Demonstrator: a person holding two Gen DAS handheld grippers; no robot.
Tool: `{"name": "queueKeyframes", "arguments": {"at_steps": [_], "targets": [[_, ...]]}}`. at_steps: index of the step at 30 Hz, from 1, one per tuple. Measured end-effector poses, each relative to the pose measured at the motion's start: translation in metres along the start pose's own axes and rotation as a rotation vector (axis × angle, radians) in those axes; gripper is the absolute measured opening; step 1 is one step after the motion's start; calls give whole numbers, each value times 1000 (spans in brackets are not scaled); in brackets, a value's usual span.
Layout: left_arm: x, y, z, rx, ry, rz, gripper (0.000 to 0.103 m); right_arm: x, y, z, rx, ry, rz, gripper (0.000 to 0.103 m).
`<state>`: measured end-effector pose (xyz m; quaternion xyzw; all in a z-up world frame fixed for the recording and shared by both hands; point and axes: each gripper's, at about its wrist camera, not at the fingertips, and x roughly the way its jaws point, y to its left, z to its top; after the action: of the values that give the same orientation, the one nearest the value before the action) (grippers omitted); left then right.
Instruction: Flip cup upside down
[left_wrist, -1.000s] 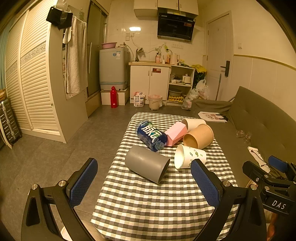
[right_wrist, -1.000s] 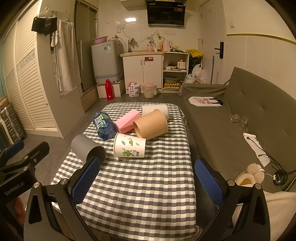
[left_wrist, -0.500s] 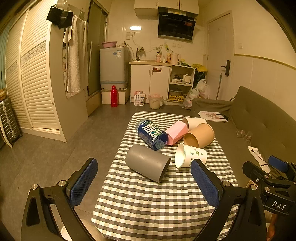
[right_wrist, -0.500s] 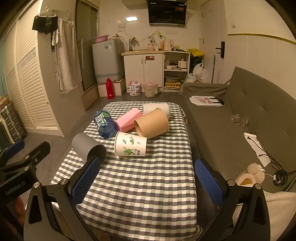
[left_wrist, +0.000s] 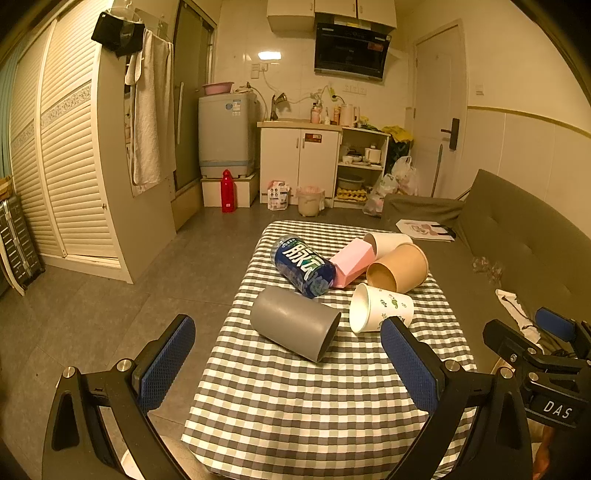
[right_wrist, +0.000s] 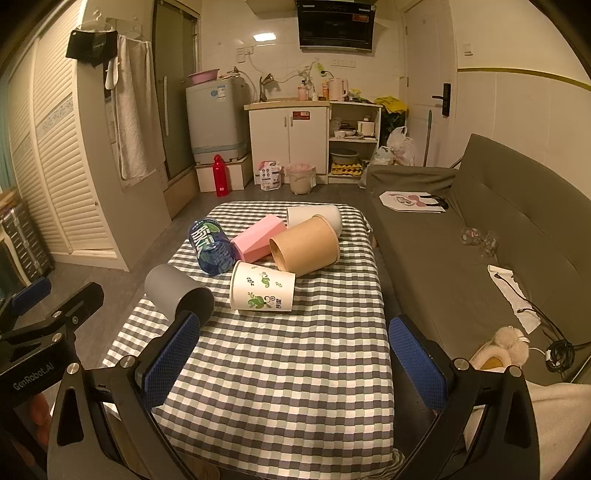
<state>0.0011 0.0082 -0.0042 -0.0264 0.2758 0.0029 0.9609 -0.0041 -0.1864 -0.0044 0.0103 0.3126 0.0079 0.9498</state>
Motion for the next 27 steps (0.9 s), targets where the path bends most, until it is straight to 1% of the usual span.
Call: {"name": "queueKeyframes", "arguments": {"at_steps": [2,4,15,27], "targets": [[0,0,0,0,0,0,103,0,0,-1,-1,0,0,103],[0,-1,0,0,1,0,103,7,9,-2,-6,3,1,103],[7,1,-8,0,10,1,103,8,6,-3,-11,13,4,103],[8,1,-8,-1,9,2,103,11,7,-1,-21,23,7,103]]}}
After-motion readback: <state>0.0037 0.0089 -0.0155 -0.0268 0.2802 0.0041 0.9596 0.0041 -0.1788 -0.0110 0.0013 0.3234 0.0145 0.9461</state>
